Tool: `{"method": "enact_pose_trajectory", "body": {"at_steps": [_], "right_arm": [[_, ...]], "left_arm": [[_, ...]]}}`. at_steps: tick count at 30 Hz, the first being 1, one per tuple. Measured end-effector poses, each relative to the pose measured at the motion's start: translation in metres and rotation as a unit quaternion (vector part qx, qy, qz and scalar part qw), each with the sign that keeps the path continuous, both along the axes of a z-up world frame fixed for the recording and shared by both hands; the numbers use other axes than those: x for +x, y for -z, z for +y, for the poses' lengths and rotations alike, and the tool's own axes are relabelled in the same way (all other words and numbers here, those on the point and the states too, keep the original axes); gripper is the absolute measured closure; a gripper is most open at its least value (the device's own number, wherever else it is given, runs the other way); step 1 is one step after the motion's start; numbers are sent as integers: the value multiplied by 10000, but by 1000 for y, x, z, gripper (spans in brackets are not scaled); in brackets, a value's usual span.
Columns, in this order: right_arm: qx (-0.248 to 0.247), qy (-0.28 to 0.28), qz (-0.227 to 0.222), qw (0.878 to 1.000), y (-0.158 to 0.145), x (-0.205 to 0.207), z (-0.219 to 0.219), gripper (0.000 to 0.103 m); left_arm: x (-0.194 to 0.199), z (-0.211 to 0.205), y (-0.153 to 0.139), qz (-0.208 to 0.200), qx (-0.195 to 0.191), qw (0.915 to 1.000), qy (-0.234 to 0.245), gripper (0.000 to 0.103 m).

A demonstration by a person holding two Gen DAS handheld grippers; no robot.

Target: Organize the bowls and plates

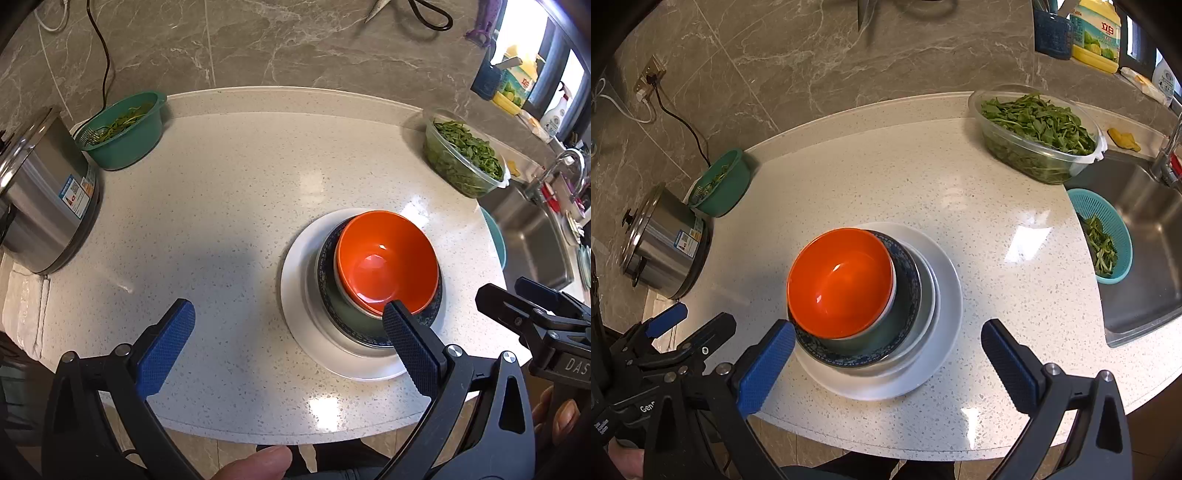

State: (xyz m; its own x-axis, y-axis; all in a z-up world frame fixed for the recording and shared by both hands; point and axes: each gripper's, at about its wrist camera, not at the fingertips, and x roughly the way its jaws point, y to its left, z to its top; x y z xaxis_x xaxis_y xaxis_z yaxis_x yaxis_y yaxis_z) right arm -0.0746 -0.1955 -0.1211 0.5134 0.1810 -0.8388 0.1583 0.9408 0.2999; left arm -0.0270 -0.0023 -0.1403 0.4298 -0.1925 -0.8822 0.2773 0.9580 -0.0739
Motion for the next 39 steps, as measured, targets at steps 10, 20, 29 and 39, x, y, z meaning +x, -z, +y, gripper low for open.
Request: {"method": "enact_pose_trajectory", "body": {"at_steps": [10,20,29,39], "right_arm": [[-8,-2,12,10000,0,3,-1,0],[1,21,42,10000,3,5,-5,0],[1,32,48,10000,4,3,-5,0],[19,65,59,10000,5,-4,-6,0]], "left_arm": [[4,-6,2,-2,13,10000,22,0],[5,-9,4,47,-36,10000,10,0],[2,-11,5,49,-47,10000,-2,0],[-1,-12,8,64,-44,10000,-8,0]]}}
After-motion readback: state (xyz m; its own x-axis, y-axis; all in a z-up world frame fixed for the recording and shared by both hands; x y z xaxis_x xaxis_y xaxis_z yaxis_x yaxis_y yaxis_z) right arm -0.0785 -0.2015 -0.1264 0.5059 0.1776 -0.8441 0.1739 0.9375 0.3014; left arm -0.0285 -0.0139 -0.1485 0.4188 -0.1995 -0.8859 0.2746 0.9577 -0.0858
